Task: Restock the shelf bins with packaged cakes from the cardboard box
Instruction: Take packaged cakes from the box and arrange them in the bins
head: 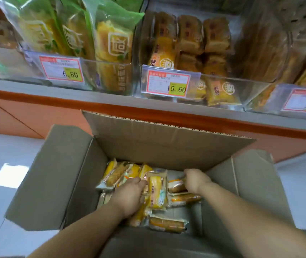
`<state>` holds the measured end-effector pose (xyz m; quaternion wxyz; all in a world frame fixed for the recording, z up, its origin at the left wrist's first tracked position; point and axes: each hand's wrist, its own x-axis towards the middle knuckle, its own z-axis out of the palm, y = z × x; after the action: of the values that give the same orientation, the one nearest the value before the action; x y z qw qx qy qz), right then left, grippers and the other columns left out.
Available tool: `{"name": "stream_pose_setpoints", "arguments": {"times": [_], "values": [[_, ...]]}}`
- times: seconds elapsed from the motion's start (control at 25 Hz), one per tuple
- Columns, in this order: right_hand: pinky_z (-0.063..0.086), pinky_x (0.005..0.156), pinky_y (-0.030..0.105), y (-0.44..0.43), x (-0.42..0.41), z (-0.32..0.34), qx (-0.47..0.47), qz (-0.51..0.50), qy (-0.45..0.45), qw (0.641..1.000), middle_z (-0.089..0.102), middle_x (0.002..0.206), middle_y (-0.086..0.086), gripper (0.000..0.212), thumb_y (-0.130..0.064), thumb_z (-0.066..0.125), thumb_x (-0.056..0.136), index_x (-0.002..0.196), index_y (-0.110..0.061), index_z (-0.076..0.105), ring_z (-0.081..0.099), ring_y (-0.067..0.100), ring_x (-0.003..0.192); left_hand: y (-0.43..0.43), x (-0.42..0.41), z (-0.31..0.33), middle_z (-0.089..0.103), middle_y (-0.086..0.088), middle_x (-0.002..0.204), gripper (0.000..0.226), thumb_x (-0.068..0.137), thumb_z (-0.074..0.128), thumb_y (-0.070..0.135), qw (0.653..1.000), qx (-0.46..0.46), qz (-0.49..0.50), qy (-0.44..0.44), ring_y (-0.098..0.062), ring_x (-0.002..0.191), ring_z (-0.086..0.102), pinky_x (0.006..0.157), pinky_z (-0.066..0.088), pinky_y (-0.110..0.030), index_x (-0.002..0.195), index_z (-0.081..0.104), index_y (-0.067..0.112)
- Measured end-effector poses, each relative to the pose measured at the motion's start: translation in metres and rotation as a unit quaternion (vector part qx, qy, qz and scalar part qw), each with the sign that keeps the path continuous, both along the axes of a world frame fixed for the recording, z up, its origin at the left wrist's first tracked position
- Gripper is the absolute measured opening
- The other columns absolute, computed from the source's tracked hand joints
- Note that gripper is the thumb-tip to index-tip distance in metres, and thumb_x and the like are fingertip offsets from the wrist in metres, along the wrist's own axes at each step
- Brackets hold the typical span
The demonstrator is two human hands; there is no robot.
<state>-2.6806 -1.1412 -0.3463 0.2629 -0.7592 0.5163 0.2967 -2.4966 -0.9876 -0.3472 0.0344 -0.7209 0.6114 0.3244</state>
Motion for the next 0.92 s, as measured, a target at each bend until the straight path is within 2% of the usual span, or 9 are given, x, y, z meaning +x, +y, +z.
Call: {"name": "stream_pose_setpoints", "arguments": {"times": [0.04, 0.12, 0.2, 0.32, 0.44, 0.56, 0.64, 0.76, 0.92], "values": [[0.046, 0.089, 0.027, 0.012, 0.002, -0.016, 0.021, -0.077, -0.046, 0.996, 0.065, 0.121, 0.008, 0.030, -0.024, 0.054, 0.091, 0.119, -0.016, 0.060, 0.060, 0.025, 0.112, -0.002, -0.002, -0.008, 0.043, -0.001, 0.141, 0.054, 0.094, 0.051, 0.029, 0.999, -0.011, 0.050, 0.008, -0.020, 0.132, 0.040, 0.107, 0.038, -0.032, 0.146, 0.036, 0.024], [0.047, 0.082, 0.026, 0.039, 0.019, -0.037, 0.106, -0.238, -0.145, 0.955, 0.067, 0.113, 0.002, 0.041, -0.035, 0.065, 0.085, 0.121, -0.020, 0.057, 0.063, 0.020, 0.103, -0.011, -0.005, -0.018, 0.041, -0.004, 0.146, 0.059, 0.095, 0.055, 0.029, 0.990, -0.027, 0.138, 0.032, -0.021, 0.134, 0.040, 0.109, 0.034, -0.029, 0.149, 0.032, 0.020], [0.050, 0.089, 0.031, 0.061, 0.034, -0.056, 0.146, -0.328, -0.203, 0.911, 0.065, 0.114, -0.001, 0.061, -0.039, 0.075, 0.074, 0.127, -0.021, 0.050, 0.063, 0.020, 0.103, -0.024, -0.010, -0.026, 0.040, -0.009, 0.150, 0.065, 0.096, 0.055, 0.027, 0.977, -0.006, 0.199, 0.072, -0.024, 0.138, 0.038, 0.111, 0.030, -0.029, 0.153, 0.026, 0.014], [0.048, 0.093, 0.033, 0.071, 0.041, -0.070, 0.120, -0.392, -0.208, 0.888, 0.060, 0.119, 0.000, 0.067, -0.032, 0.082, 0.070, 0.126, -0.020, 0.048, 0.059, 0.024, 0.110, -0.039, -0.011, -0.040, 0.042, -0.013, 0.149, 0.068, 0.096, 0.056, 0.030, 0.967, 0.038, 0.244, 0.069, -0.028, 0.137, 0.039, 0.110, 0.031, -0.031, 0.152, 0.025, 0.009], [0.053, 0.090, 0.040, 0.065, 0.037, -0.069, 0.176, -0.394, -0.186, 0.883, 0.064, 0.114, 0.002, 0.068, -0.041, 0.084, 0.059, 0.118, -0.020, 0.057, 0.063, 0.023, 0.101, -0.048, -0.008, -0.048, 0.051, -0.014, 0.139, 0.063, 0.095, 0.054, 0.047, 0.968, 0.108, 0.225, 0.006, -0.030, 0.129, 0.048, 0.102, 0.039, -0.035, 0.141, 0.041, 0.007], [0.053, 0.089, 0.038, 0.065, 0.035, -0.061, 0.213, -0.408, -0.228, 0.858, 0.063, 0.112, 0.005, 0.054, -0.024, 0.081, 0.071, 0.117, -0.016, 0.053, 0.062, 0.023, 0.101, -0.057, -0.012, -0.046, 0.050, -0.016, 0.139, 0.062, 0.096, 0.049, 0.052, 0.962, 0.167, 0.214, -0.015, -0.030, 0.129, 0.047, 0.100, 0.040, -0.036, 0.137, 0.044, 0.005], [0.051, 0.087, 0.036, 0.068, 0.033, -0.059, 0.219, -0.420, -0.251, 0.844, 0.062, 0.112, 0.005, 0.053, -0.016, 0.080, 0.075, 0.117, -0.015, 0.049, 0.061, 0.023, 0.104, -0.054, -0.014, -0.046, 0.050, -0.015, 0.141, 0.063, 0.096, 0.054, 0.046, 0.954, 0.169, 0.244, 0.035, -0.031, 0.129, 0.048, 0.100, 0.041, -0.036, 0.142, 0.036, 0.006], [0.054, 0.081, 0.036, 0.067, 0.024, -0.053, 0.227, -0.452, -0.278, 0.817, 0.065, 0.101, 0.003, 0.040, -0.011, 0.081, 0.074, 0.102, -0.017, 0.053, 0.064, 0.021, 0.095, -0.039, -0.011, -0.044, 0.057, -0.009, 0.135, 0.065, 0.092, 0.064, 0.037, 0.941, 0.135, 0.286, 0.119, -0.029, 0.120, 0.056, 0.096, 0.046, -0.033, 0.143, 0.033, 0.013], [0.055, 0.088, 0.046, 0.060, -0.004, -0.050, 0.284, -0.513, -0.309, 0.749, 0.074, 0.101, 0.007, 0.030, -0.009, 0.074, 0.080, 0.110, -0.009, 0.065, 0.068, 0.023, 0.097, -0.033, -0.001, -0.027, 0.067, 0.003, 0.107, 0.038, 0.089, 0.071, 0.022, 0.842, 0.138, 0.406, 0.329, -0.013, 0.092, 0.065, 0.080, 0.052, -0.026, 0.122, 0.054, 0.013]]}}
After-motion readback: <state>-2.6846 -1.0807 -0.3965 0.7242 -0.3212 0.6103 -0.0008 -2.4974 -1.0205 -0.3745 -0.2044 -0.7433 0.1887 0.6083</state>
